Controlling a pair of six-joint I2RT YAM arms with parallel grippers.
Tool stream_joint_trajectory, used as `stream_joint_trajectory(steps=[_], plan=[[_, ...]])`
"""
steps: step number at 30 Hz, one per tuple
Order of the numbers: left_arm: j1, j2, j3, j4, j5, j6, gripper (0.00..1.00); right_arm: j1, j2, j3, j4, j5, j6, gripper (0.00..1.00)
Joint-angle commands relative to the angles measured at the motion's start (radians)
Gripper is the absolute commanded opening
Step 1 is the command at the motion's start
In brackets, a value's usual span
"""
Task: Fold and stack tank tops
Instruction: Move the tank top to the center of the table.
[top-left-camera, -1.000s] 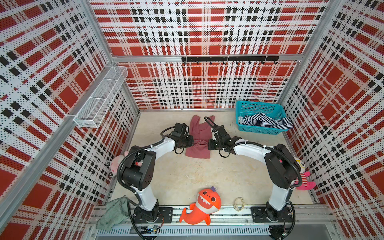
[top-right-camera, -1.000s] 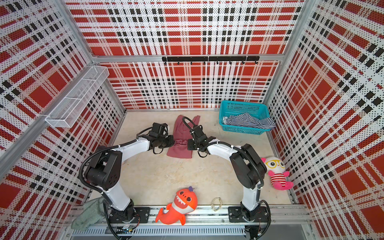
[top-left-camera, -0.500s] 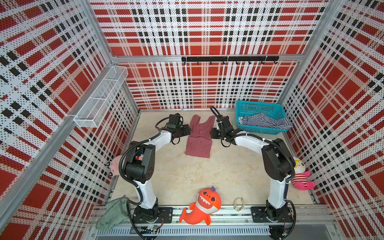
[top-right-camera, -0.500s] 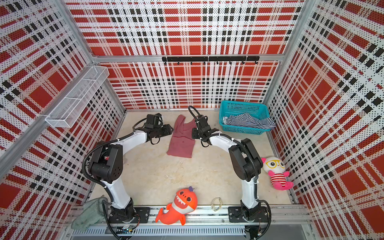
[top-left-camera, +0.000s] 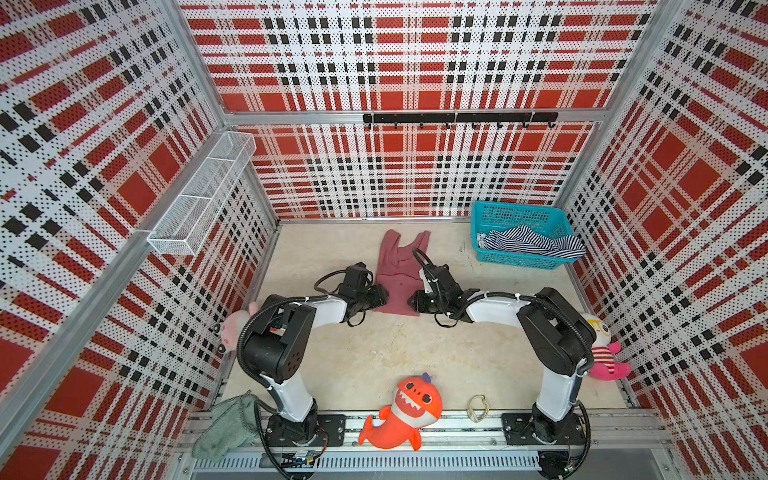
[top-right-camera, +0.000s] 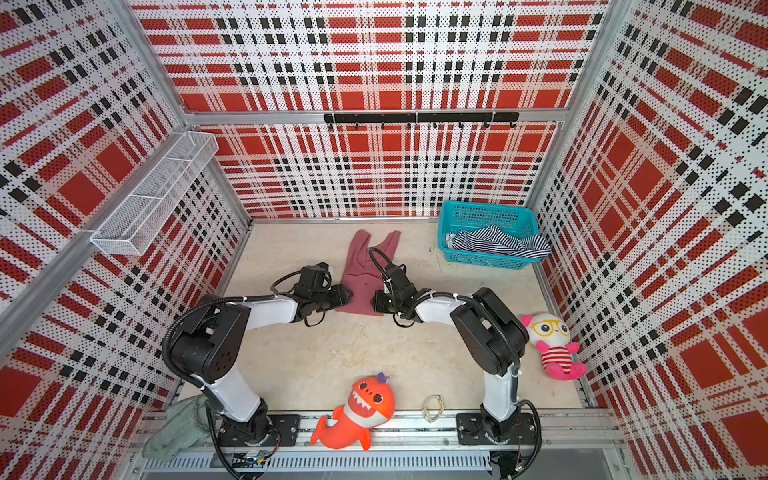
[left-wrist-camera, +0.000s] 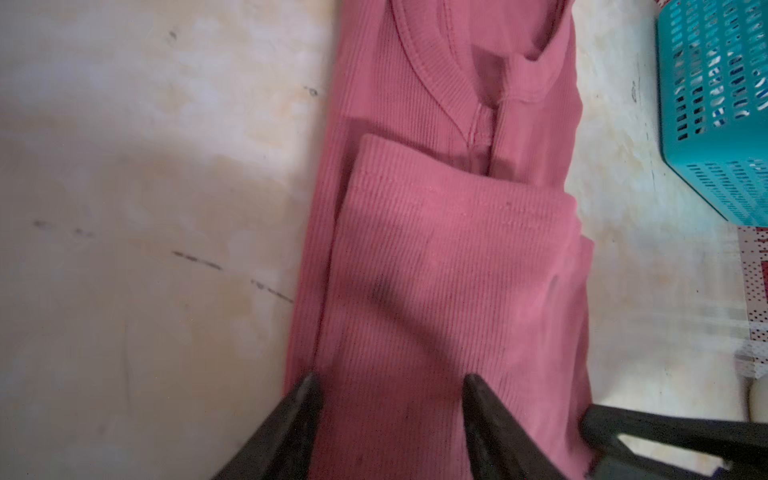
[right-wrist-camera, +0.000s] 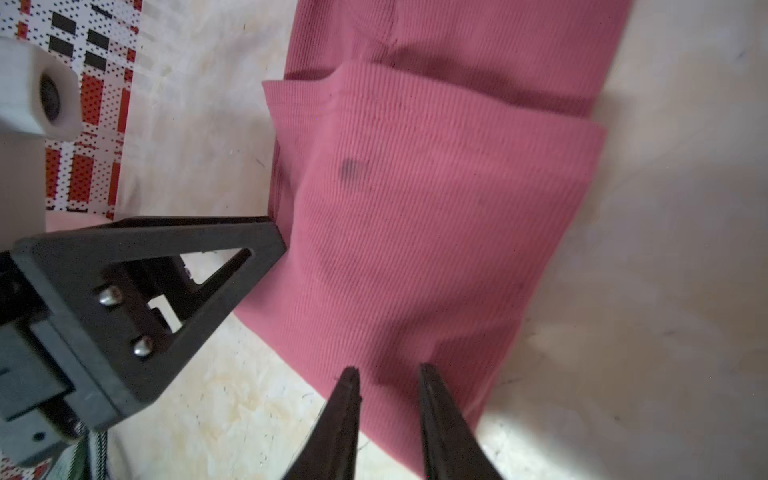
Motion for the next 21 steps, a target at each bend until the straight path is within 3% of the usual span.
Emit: stream_joint_trajectory(steps=[1, 7, 12, 16, 21], plan=[[-0.044, -0.071, -0.120, -0.043, -0.001, -0.057, 0.58, 0.013, -0.028, -0.060, 0.032, 0.011, 0.050, 0.27], [-0.112, -0.316, -0.282, -0.161, -0.024, -0.120, 0.56, 0.075, -0.214, -0.216, -0.057, 0.031, 0.083, 0.27], [-0.024, -0.493, -0.213, -0.289, -0.039, -0.062, 0.56, 0.052, -0.393, -0.236, -0.154, 0.036, 0.050, 0.35], [0.046, -0.468, -0.121, -0.290, -0.020, -0.004, 0.53, -0.025, -0.409, -0.174, -0.234, 0.057, -0.054, 0.38], [0.043, -0.339, -0.056, -0.181, -0.004, 0.017, 0.52, -0.091, -0.324, -0.111, -0.182, 0.005, -0.141, 0.39]])
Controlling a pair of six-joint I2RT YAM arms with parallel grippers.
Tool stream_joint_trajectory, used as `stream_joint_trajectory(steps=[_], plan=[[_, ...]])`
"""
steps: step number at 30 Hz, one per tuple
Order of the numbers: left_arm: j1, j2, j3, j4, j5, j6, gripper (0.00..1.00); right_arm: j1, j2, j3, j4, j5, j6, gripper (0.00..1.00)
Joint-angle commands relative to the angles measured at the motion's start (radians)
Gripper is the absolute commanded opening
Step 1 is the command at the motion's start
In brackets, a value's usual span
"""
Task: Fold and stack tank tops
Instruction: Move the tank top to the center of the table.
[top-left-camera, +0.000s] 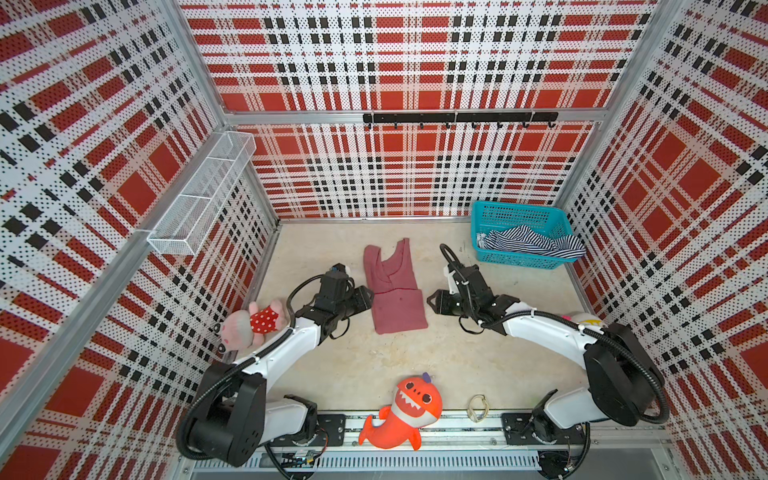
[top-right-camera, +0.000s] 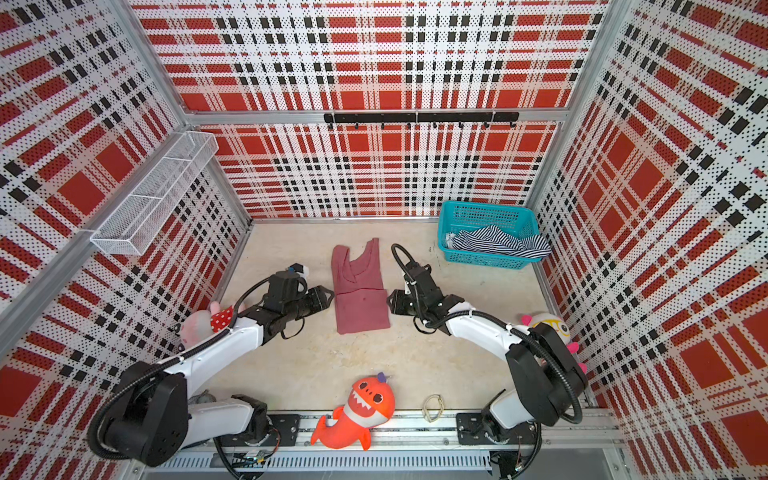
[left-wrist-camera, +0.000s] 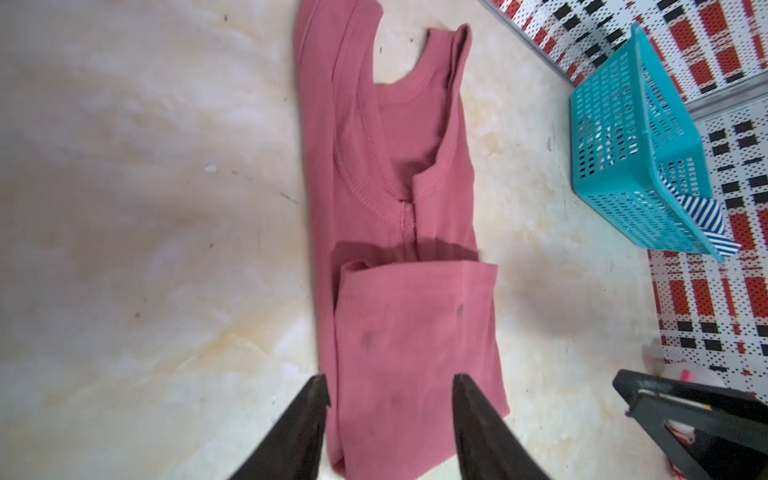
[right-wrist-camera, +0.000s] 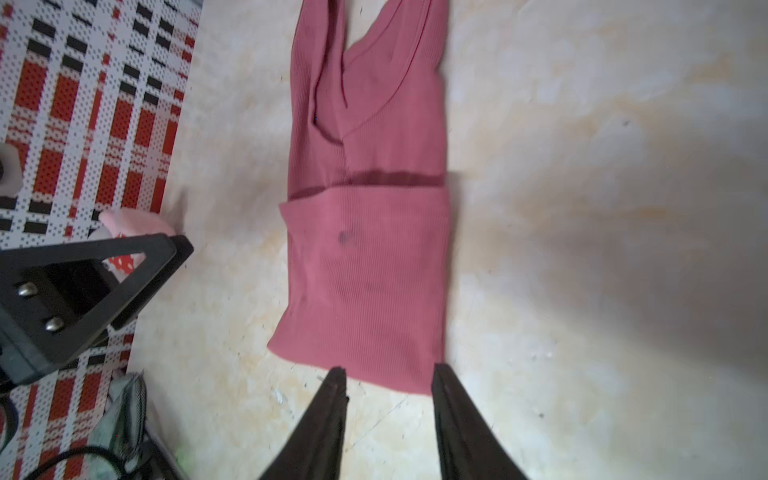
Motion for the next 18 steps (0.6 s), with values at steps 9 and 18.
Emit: stream_joint_trajectory(steps=[9, 18], plan=[[-0.015, 0.242, 0.091, 0.107, -0.005, 0.073, 0.51, -0.061, 0.257, 0.140, 0.105, -0.100, -0.134, 0.46], [-0.020, 0.319, 0.121, 0.144, -0.030, 0.087, 0.43, -0.065, 0.370, 0.184, 0.179, -0.144, -0.126, 0.46]])
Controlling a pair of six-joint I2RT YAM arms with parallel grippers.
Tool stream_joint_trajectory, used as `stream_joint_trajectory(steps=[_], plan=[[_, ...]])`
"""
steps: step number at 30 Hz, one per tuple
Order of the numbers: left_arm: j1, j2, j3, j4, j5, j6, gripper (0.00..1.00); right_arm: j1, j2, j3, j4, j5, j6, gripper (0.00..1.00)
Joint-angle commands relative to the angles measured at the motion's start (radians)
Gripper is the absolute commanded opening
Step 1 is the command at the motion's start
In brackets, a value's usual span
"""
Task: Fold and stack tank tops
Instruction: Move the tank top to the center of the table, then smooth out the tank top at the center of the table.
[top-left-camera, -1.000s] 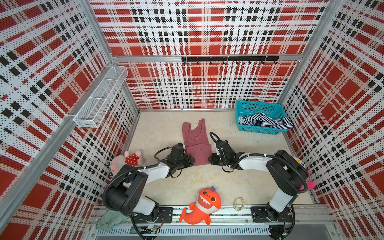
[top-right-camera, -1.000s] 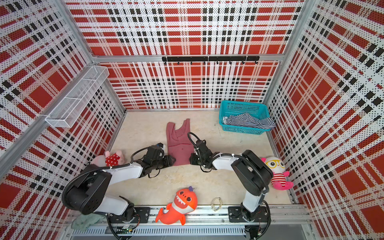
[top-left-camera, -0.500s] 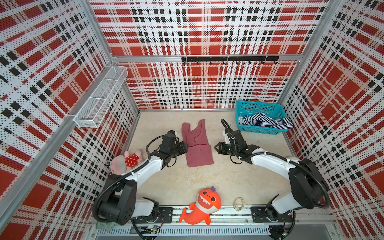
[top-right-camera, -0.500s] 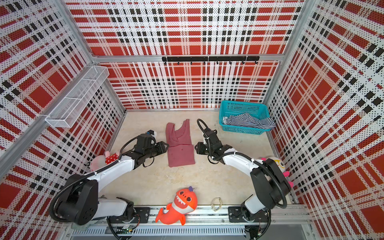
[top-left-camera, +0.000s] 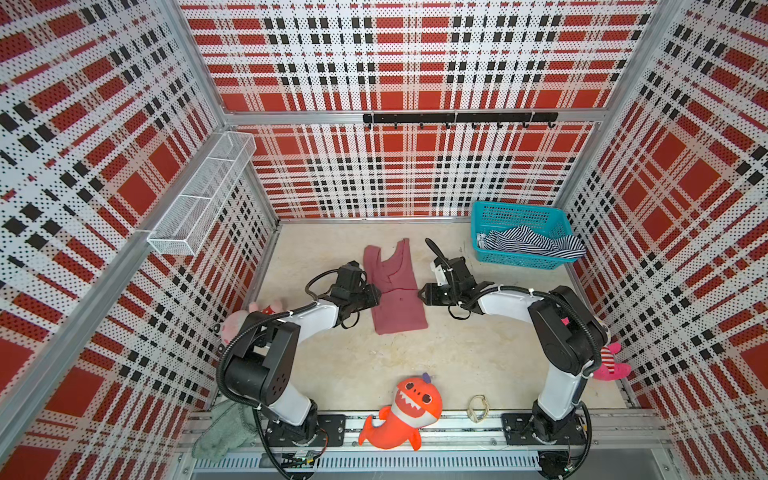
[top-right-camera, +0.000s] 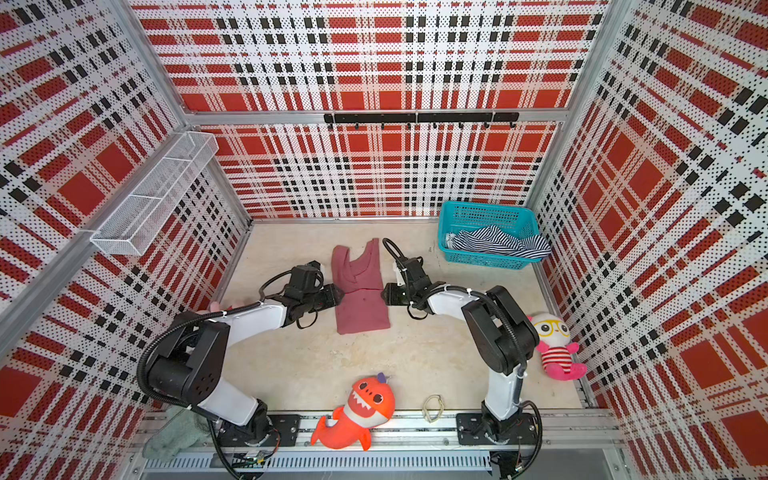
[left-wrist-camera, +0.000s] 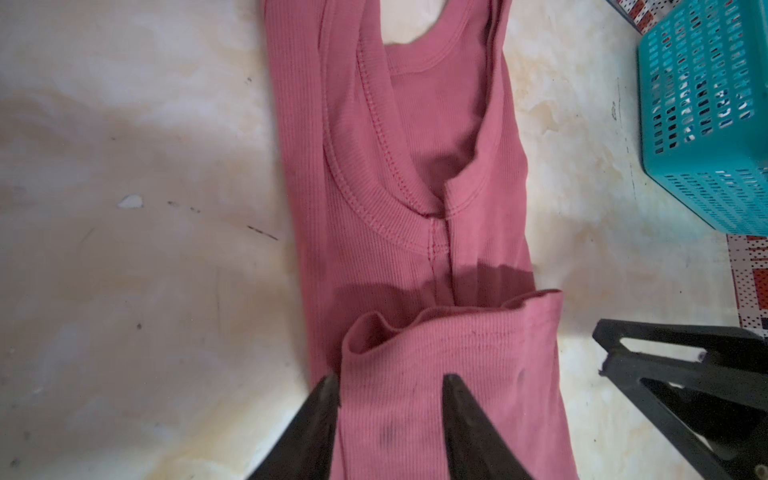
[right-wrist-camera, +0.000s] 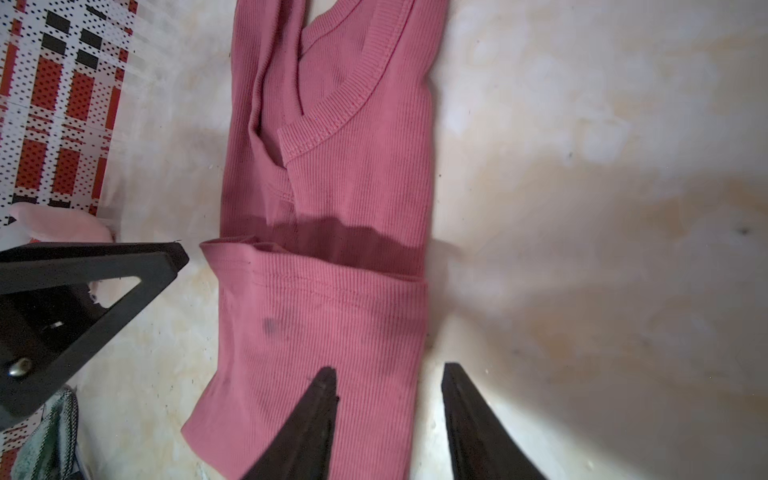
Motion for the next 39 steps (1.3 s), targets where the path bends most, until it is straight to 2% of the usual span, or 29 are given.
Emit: stream_joint_trajectory(steps=[1, 12, 19, 21, 25, 28, 29, 39], plan=[[-0.004, 0.034, 0.033, 0.041, -0.015, 0.023, 0.43, -0.007, 0.024, 0.025, 0.064, -0.027, -0.007, 0.46], [-0.013, 0.114, 0.072, 0.045, -0.013, 0.035, 0.41, -0.014, 0.096, 0.057, 0.085, -0.039, -0.003, 0.47], [-0.018, 0.139, 0.082, 0.045, -0.007, 0.035, 0.29, -0.015, 0.143, 0.093, 0.092, -0.038, -0.003, 0.45], [-0.018, 0.141, 0.083, 0.044, -0.005, 0.036, 0.21, -0.014, 0.148, 0.101, 0.091, -0.041, -0.004, 0.38], [-0.018, 0.132, 0.090, 0.032, -0.009, 0.039, 0.08, -0.015, 0.135, 0.103, 0.094, -0.046, -0.003, 0.17], [-0.016, 0.118, 0.095, 0.016, -0.015, 0.045, 0.00, -0.014, 0.115, 0.101, 0.088, -0.044, -0.012, 0.05], [-0.016, 0.110, 0.097, 0.012, -0.018, 0.046, 0.00, -0.014, 0.105, 0.100, 0.087, -0.044, -0.015, 0.00], [0.004, -0.037, 0.039, -0.004, -0.062, 0.037, 0.00, -0.010, 0.007, 0.081, 0.084, -0.063, -0.054, 0.00]])
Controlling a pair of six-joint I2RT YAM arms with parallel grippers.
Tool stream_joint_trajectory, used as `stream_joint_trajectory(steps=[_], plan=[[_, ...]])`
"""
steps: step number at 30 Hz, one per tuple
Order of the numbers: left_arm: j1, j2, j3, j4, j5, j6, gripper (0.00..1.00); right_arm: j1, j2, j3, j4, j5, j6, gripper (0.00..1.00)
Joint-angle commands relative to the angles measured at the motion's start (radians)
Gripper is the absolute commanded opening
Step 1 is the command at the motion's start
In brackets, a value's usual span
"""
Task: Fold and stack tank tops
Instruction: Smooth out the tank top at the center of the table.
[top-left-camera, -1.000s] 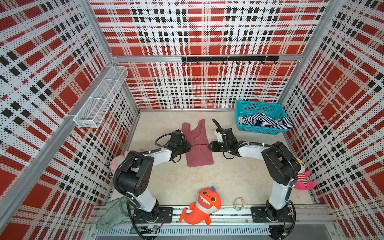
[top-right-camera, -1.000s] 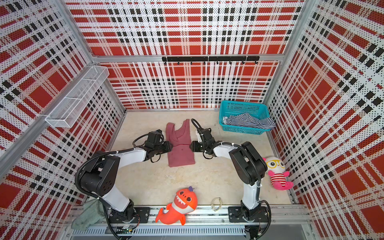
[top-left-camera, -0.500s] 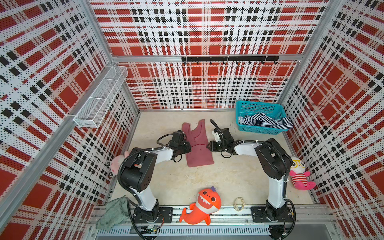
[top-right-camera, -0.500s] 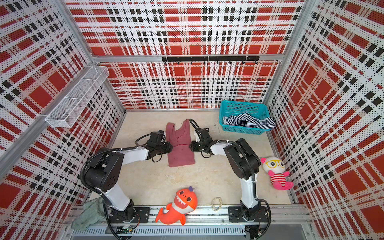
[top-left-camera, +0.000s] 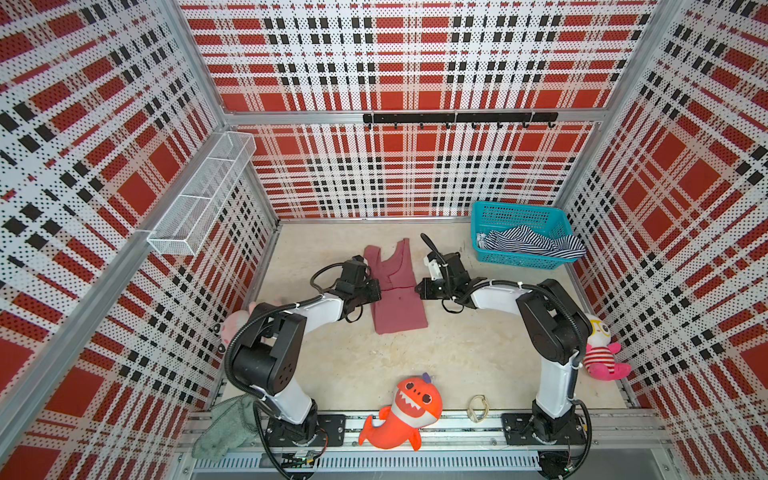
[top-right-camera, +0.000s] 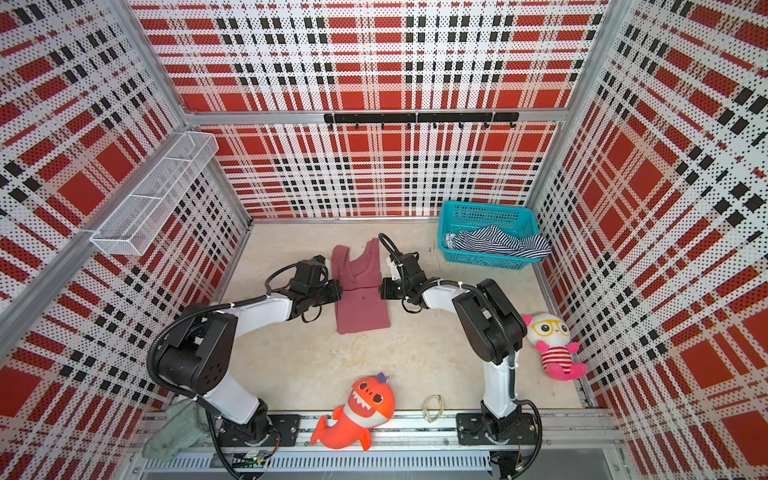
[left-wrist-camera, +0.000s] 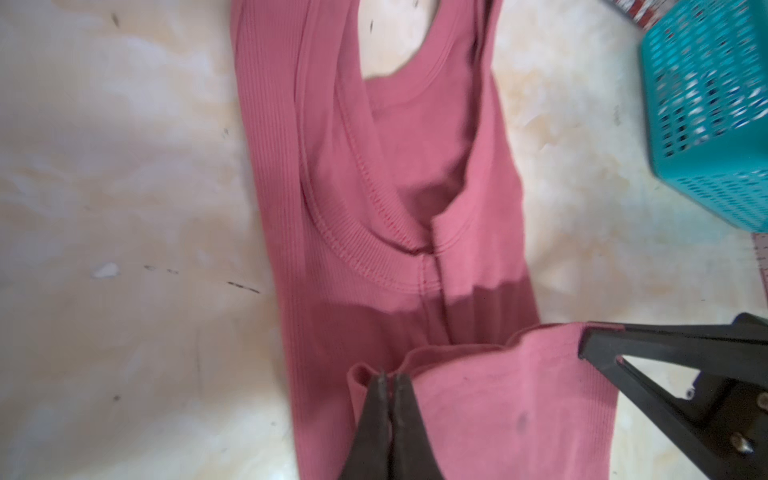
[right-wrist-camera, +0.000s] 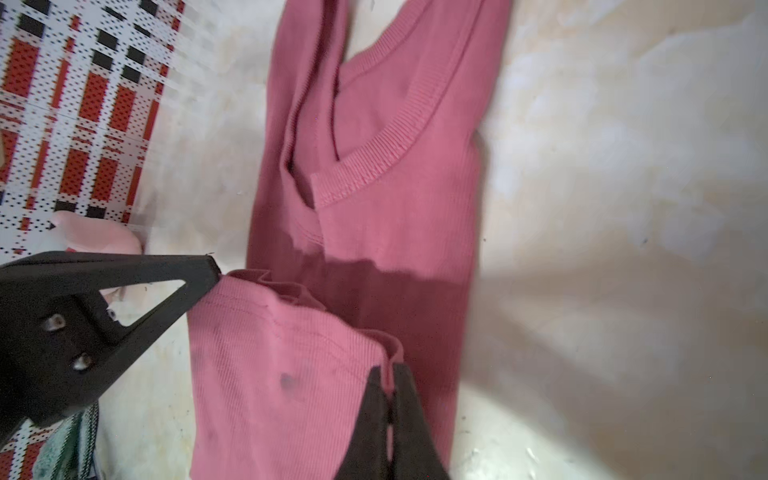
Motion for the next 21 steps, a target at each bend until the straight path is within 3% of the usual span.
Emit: stream_joint_trajectory(steps=[1, 16, 21], plan=[[0.025, -0.065, -0.031, 0.004, -0.027, 0.002, 0.00, -0.004, -0.056, 0.001, 0.027, -0.011, -0.036, 0.00], [0.096, 0.102, -0.024, 0.133, 0.013, 0.004, 0.00, -0.010, 0.124, 0.136, 0.011, -0.002, -0.035, 0.00], [0.096, 0.129, 0.007, 0.130, 0.010, 0.011, 0.12, -0.020, 0.170, 0.174, -0.024, 0.015, -0.038, 0.23]])
